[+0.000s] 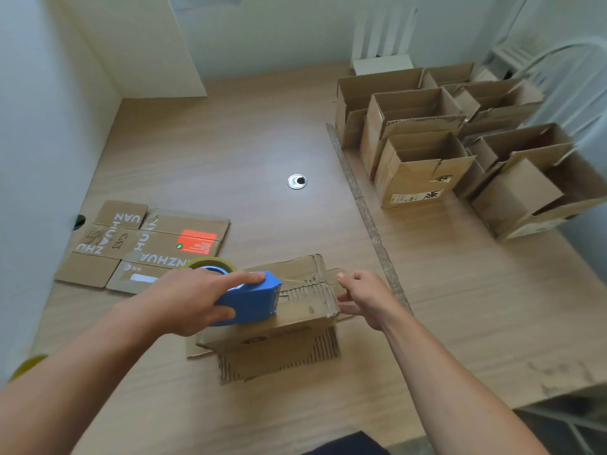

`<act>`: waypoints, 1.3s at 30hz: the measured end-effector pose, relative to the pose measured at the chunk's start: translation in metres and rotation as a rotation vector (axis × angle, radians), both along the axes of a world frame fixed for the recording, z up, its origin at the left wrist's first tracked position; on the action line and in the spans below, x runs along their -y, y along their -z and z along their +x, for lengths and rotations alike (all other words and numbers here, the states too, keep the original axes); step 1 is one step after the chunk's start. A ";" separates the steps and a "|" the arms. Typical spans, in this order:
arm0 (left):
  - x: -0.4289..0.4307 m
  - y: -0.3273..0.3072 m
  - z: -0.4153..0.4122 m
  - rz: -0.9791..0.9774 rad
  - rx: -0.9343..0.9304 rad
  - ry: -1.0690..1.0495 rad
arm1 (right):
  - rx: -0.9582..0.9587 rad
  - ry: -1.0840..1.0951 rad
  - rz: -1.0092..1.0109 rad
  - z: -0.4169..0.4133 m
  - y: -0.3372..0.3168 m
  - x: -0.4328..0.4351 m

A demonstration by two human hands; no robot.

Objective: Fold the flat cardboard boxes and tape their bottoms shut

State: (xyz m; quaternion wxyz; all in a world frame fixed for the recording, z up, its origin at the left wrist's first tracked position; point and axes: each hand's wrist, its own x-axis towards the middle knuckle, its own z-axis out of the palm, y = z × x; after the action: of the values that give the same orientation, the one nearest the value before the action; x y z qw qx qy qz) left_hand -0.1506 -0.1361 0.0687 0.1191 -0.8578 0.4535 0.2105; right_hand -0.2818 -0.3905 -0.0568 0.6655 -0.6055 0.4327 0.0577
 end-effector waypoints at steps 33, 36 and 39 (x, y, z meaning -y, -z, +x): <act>-0.038 0.000 0.033 -0.144 -0.275 -0.215 | 0.139 -0.016 -0.085 0.009 0.027 -0.036; -0.053 0.001 0.041 -0.167 -0.354 -0.271 | 0.223 -0.077 -0.238 0.007 0.027 -0.043; -0.059 0.005 0.041 -0.196 -0.392 -0.277 | 0.332 -0.257 -0.523 0.007 0.023 -0.042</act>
State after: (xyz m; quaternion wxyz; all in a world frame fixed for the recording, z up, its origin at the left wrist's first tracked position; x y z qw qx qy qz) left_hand -0.1095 -0.0767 0.0641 -0.0848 -0.8620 0.3642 0.3421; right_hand -0.2751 -0.3482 -0.0799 0.5362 -0.8065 0.2386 -0.0710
